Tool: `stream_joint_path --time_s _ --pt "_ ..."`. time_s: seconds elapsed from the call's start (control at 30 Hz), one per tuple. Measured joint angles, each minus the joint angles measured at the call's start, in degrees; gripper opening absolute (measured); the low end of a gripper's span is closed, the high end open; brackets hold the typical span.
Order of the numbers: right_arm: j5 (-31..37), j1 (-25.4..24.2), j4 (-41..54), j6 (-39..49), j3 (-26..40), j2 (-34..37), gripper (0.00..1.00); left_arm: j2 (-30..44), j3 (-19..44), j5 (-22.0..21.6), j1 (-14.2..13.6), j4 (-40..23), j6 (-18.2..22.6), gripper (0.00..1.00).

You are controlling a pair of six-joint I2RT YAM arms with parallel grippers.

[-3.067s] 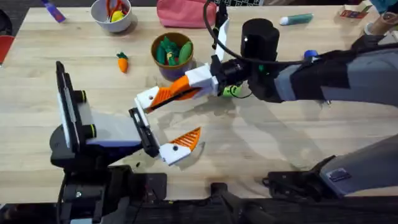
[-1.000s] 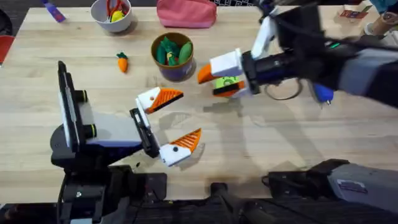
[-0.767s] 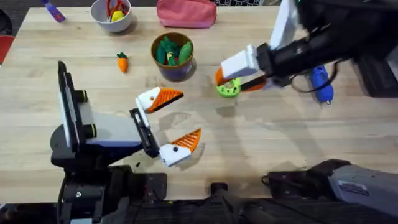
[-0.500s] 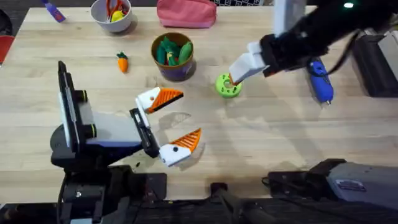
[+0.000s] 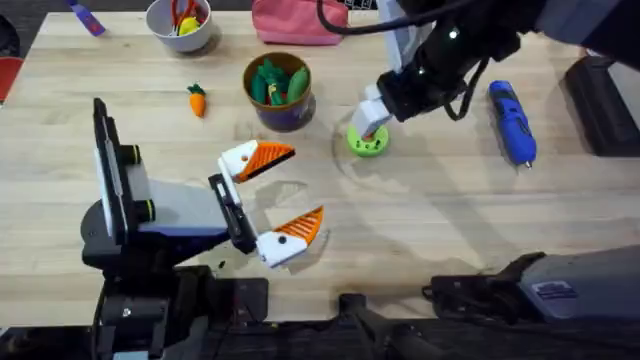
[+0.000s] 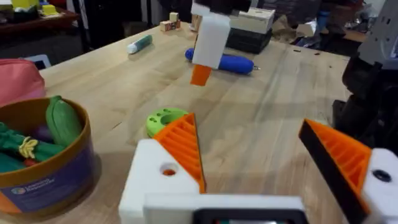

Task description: Pick up the gripper from the table and insert it into the empty holder that is missing its gripper. Then pick up a screw, insert it into the mounting hole, and use the screwdriver to tighten it. Finally, clean up the table by picking up the vegetable and placing it into the bucket.

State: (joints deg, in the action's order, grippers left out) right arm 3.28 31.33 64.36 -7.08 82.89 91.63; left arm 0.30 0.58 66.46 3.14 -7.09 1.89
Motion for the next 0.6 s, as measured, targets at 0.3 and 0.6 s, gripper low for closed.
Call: stream_joint_path --time_s 0.3,0.6 --pt "0.34 0.00 -7.78 -1.93 -8.86 -0.06 0.686 0.00 0.00 0.00 0.00 0.00 0.00 0.985" --pt "0.36 -0.23 -11.96 -2.02 -9.59 3.88 0.474 0.00 0.00 0.00 0.00 0.00 0.00 0.985"
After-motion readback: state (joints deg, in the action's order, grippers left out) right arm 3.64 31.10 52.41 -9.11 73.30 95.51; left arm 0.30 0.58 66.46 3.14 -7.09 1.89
